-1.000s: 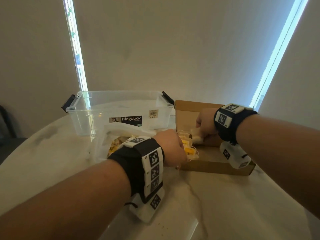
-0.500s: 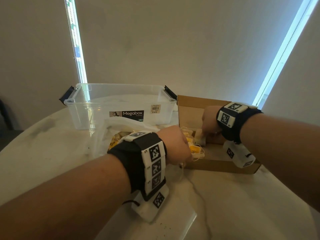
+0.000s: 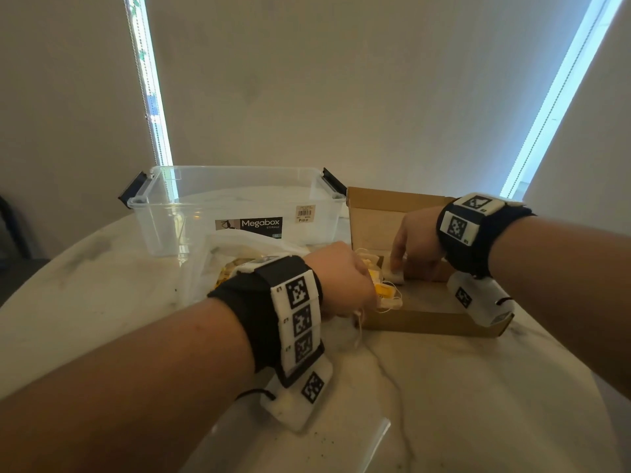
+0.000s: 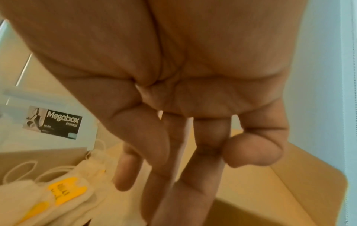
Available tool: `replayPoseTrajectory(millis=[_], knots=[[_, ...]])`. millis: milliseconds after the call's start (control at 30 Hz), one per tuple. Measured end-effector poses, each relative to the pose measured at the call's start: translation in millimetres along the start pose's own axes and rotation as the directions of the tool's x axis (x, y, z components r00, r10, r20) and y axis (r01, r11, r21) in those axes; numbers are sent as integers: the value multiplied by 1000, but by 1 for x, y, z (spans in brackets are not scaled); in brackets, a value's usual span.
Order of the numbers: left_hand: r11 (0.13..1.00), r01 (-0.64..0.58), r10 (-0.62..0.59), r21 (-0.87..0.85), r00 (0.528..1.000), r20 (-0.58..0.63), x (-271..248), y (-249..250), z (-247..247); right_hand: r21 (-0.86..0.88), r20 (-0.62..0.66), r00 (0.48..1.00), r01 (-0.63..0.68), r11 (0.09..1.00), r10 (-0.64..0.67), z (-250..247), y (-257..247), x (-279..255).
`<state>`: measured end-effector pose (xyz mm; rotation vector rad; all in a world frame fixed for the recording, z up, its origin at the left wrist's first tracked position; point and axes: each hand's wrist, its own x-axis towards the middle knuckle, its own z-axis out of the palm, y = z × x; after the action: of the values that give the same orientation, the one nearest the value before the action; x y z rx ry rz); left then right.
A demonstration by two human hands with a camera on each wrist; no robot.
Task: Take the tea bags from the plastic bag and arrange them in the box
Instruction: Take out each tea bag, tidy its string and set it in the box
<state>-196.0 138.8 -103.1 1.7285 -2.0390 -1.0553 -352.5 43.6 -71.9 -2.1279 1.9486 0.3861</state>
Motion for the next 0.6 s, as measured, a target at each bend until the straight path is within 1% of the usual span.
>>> replayPoseTrajectory(millis=[67, 100, 133, 200, 267, 333, 367, 400, 467, 533, 600], knots=[[974, 68, -71, -215, 997, -6, 0, 0, -7, 46, -11, 1000, -3, 999, 4, -7, 4, -6], [935, 103, -107, -340, 994, 6, 1, 0, -11, 85, -18, 1000, -5, 996, 6, -11, 7, -10], [870, 130, -131, -475, 991, 31, 1, 0, -15, 132, -30, 999, -12, 991, 16, -15, 9, -15], [692, 158, -141, -704, 987, 82, 1, 0, -23, 213, -75, 996, -32, 977, 49, -21, 12, -26], [547, 164, -139, -821, 985, 104, -1, 2, -28, 274, -127, 989, -34, 961, 71, -26, 14, -37], [441, 130, -121, -888, 989, 85, -4, 4, -30, 318, -205, 977, 7, 948, 61, -31, 16, -45], [398, 99, -106, -912, 992, 62, -6, 4, -31, 352, -246, 968, 48, 935, 42, -34, 15, -48], [366, 71, -91, -928, 995, 40, -7, 5, -31, 401, -266, 964, 96, 911, 15, -35, 13, -52], [357, 11, -73, -934, 997, -16, -7, 7, -31, 526, -225, 973, 161, 835, -47, -36, 4, -60], [378, -56, -61, -924, 994, -86, -9, 12, -30, 633, -125, 986, 163, 757, -107, -34, -7, -69], [390, -135, -57, -911, 984, -170, -10, 16, -28, 695, -67, 986, 156, 702, -153, -32, -14, -77]])
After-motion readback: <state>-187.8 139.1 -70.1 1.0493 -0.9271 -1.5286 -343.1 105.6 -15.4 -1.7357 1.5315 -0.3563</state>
